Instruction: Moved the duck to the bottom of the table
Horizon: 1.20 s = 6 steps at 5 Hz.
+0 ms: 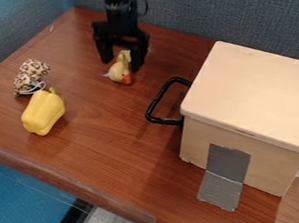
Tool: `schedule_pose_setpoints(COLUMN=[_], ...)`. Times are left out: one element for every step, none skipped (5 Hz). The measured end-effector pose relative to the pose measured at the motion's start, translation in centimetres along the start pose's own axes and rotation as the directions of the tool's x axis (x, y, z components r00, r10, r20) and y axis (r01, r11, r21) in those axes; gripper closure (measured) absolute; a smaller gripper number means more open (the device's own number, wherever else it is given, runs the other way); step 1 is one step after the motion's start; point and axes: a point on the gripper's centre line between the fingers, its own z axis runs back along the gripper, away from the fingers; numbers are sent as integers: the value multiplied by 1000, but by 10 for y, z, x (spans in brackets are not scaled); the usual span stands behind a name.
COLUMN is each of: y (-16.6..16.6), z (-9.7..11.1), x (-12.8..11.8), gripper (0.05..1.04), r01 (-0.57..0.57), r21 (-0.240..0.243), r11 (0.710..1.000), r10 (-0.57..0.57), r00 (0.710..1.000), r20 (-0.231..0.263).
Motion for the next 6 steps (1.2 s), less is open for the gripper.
schedule_pose_setpoints(y=[1, -3, -3, 1, -5, -17], z=[1, 2, 25, 48, 49, 45], x=[1, 2, -7, -42, -90, -132], gripper=[420, 689, 822, 877, 903, 907], r01=[-6, 4, 16, 32, 66, 119], r21=[3, -20, -45, -84, -125, -139], r11=[1000, 1000, 999, 996, 990, 983], r10=[6, -4, -13, -26, -61, -117], r00=[1000, 1000, 999, 997, 997, 993], r20=[1, 8, 52, 68, 40, 22])
